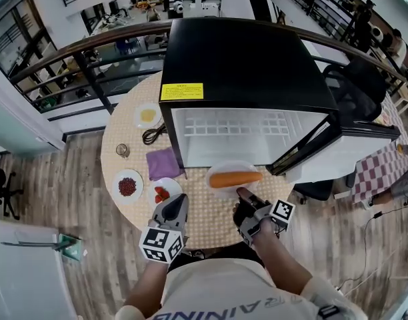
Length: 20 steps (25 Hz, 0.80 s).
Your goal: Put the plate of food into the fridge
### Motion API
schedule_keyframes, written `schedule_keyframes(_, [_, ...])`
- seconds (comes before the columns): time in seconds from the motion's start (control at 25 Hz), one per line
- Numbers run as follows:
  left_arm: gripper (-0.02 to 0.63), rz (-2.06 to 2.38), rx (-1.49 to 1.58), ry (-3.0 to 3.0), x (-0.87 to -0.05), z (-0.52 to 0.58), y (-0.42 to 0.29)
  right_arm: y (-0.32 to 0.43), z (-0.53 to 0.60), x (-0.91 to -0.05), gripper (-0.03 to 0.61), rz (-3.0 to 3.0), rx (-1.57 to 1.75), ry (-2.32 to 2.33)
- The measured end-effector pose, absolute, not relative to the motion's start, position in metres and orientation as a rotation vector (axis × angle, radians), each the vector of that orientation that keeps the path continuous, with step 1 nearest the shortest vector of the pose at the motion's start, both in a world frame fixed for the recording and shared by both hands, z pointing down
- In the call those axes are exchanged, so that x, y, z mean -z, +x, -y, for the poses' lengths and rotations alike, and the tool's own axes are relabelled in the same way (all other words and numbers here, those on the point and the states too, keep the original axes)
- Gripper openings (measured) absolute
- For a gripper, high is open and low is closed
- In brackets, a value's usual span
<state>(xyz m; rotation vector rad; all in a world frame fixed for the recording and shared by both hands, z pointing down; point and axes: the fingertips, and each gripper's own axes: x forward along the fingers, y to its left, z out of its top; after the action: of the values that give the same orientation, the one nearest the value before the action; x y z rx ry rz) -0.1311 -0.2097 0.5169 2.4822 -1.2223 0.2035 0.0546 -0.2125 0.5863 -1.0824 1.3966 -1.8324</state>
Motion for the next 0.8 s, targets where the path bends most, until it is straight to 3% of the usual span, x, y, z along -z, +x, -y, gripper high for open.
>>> schedule_keyframes(0.8, [0.008, 1.371, -0.239, 2.37, -0.522, 0.211, -0.119, 0.08, 0.327, -0.645, 0.035, -1.269, 1.829, -1.165])
